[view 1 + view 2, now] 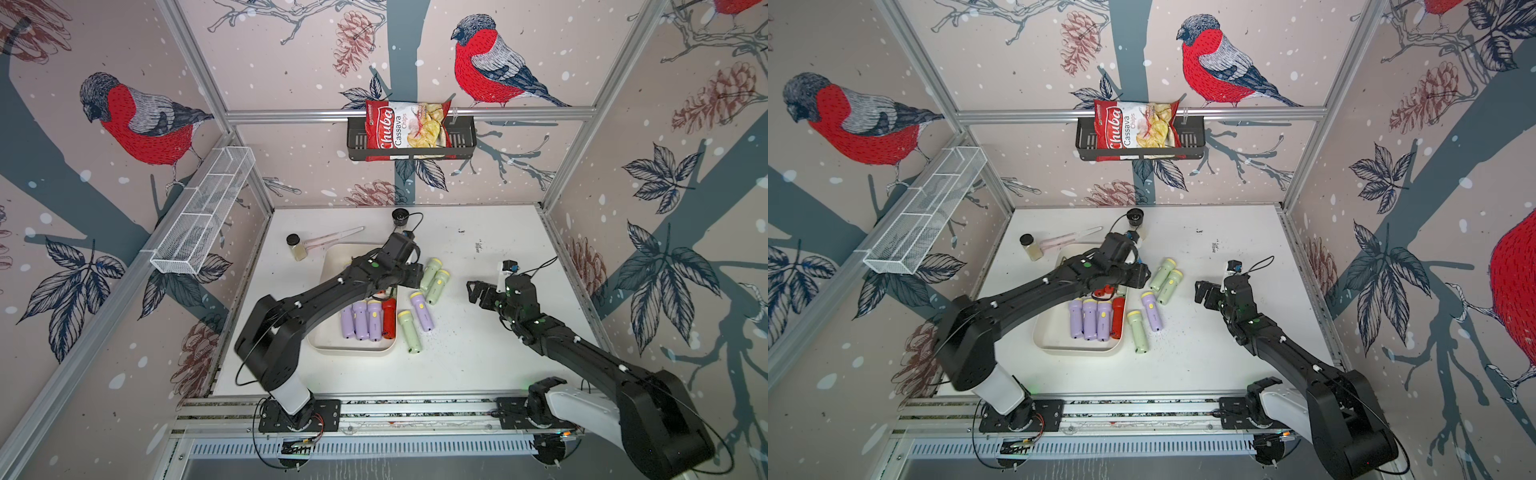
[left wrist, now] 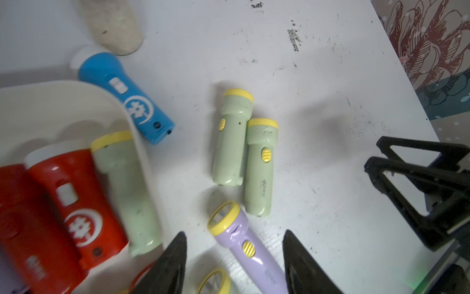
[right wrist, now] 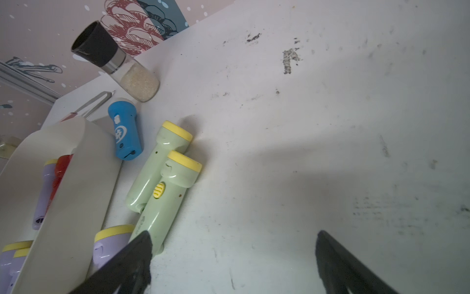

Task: Put the flashlights into the storage boxes
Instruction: Pick up the flashlight from the center of the board.

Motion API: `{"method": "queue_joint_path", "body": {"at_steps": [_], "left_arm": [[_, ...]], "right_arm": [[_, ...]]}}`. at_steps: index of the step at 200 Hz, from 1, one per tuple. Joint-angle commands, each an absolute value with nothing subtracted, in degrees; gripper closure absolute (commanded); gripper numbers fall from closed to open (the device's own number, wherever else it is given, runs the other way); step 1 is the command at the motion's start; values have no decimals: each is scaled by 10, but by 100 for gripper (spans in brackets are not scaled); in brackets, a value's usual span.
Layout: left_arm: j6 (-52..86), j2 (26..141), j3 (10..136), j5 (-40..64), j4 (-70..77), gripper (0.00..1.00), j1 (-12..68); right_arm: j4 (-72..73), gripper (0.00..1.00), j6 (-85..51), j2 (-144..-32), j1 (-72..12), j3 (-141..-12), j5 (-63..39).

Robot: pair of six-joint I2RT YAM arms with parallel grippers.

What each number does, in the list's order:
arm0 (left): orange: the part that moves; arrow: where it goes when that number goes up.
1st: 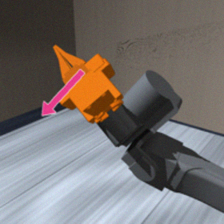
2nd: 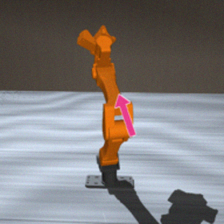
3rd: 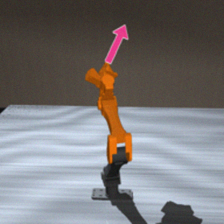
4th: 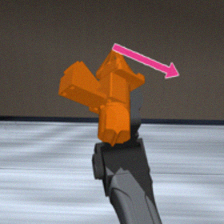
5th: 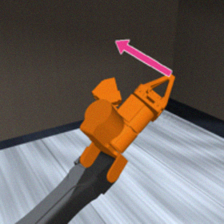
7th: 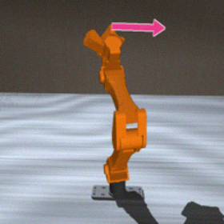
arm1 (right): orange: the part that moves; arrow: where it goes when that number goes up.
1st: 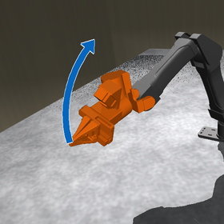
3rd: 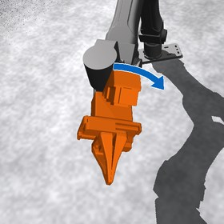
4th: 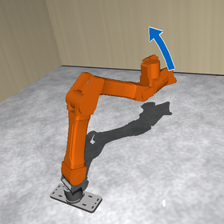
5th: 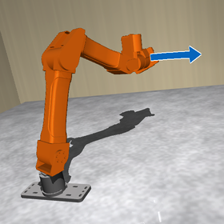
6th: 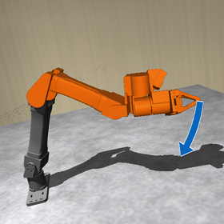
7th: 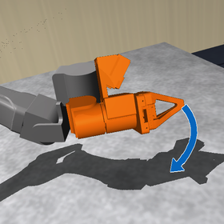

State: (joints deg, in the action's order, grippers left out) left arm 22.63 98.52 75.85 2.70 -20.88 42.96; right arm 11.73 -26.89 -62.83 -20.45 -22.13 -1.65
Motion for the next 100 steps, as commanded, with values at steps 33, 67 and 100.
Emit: {"method": "queue_joint_path", "body": {"at_steps": [33, 67, 100], "left_arm": [[195, 1137, 894, 71, -265, 41, 457], [205, 1188, 946, 29, -296, 45, 456], [224, 1194, 949, 13, -281, 46, 438]], "right_arm": [[102, 1, -252, -600, -181, -202, -39], [100, 1, -248, -558, -167, -179, -48], [107, 1, -249, -524, -156, -156, -62]]}}
